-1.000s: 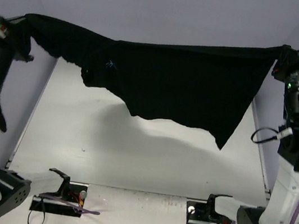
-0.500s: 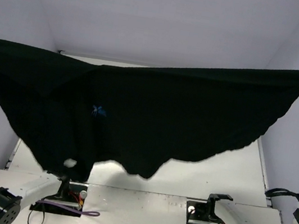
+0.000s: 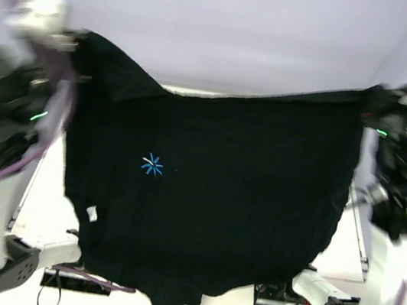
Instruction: Fold and stack the t-shirts
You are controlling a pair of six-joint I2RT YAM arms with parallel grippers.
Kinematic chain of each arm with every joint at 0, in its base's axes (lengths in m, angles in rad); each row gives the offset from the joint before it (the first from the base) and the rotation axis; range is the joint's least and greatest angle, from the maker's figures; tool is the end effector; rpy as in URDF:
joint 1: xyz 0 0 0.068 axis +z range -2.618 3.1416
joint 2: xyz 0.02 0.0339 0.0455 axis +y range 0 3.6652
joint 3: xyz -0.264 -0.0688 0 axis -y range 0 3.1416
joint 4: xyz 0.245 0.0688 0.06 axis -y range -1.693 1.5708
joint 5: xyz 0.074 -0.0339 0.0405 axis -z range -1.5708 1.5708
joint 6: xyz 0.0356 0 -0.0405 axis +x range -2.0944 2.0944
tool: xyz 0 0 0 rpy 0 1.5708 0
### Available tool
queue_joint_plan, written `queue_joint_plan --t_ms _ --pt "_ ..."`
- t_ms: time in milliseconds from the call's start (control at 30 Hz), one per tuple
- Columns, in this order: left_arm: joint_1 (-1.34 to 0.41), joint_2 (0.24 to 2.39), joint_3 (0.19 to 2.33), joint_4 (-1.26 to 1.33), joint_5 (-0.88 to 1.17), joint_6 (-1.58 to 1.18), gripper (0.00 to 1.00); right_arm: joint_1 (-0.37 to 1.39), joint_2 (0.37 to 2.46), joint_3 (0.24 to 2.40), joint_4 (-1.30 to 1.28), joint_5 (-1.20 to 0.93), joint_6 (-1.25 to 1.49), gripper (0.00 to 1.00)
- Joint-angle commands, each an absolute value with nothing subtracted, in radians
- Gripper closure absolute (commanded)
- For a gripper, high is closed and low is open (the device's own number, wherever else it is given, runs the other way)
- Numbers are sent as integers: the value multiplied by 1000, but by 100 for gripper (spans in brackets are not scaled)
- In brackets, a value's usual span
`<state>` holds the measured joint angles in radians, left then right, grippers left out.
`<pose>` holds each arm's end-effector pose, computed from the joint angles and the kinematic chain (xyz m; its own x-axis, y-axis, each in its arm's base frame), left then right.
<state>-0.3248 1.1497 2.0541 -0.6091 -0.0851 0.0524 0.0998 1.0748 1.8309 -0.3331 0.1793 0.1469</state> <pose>0.1157 -0.0358 0.6160 0.2880 -0.0419 -0.9567 0.2261 0.9738 0.0254 0.1308 0.0067 0.6022 0.4134 0.1861 -0.8913 0.0033 0.9786 0.2059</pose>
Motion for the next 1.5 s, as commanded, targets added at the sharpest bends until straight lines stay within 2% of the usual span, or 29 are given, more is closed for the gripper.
queue_joint_plan --t_ms 0,133,333,433,600,633,700,733,767,833,900,1167,1300,1367,1467 --pt "-310 1296 1846 -436 -179 99 100 100 1237 1661 -277 242 199 98" --pt "-293 1436 1669 -298 -216 95 100 98 1341 1490 -153 261 242 99" --pt "-267 1726 1622 -138 -259 88 100 97 1643 1420 -13 251 249 100" --pt "-239 1909 1734 -155 -255 18 100 94 1835 1518 30 241 226 100" --pt "-224 2177 2119 -300 -250 11 99 65 2129 1771 25 223 202 98" --pt "-223 2211 2205 -324 -251 11 93 48 2150 1809 21 213 209 87" --pt "-219 2250 2349 -378 -229 10 71 34 2158 1859 14 191 218 48" --pt "-216 2255 2408 -405 -224 -25 52 36 2144 1873 10 174 212 41" --pt "-214 2252 2447 -429 -220 -50 39 37 2130 1880 7 166 206 38" --pt "-215 2191 2461 -507 -215 -101 25 40 2074 1856 3 133 181 29" --pt "-217 2095 2390 -544 -223 -163 24 40 1995 1789 2 118 180 28" --pt "-289 1679 1657 -618 -224 -450 23 48 1727 1423 -26 116 278 28" --pt "-425 1634 1403 -627 -330 -511 23 53 1667 1266 -46 70 321 29" --pt "-500 1618 1326 -624 -334 -580 24 63 1638 1152 -52 60 361 29" --pt "-519 1617 1246 -619 -322 -661 24 119 1593 1039 -52 105 406 30"
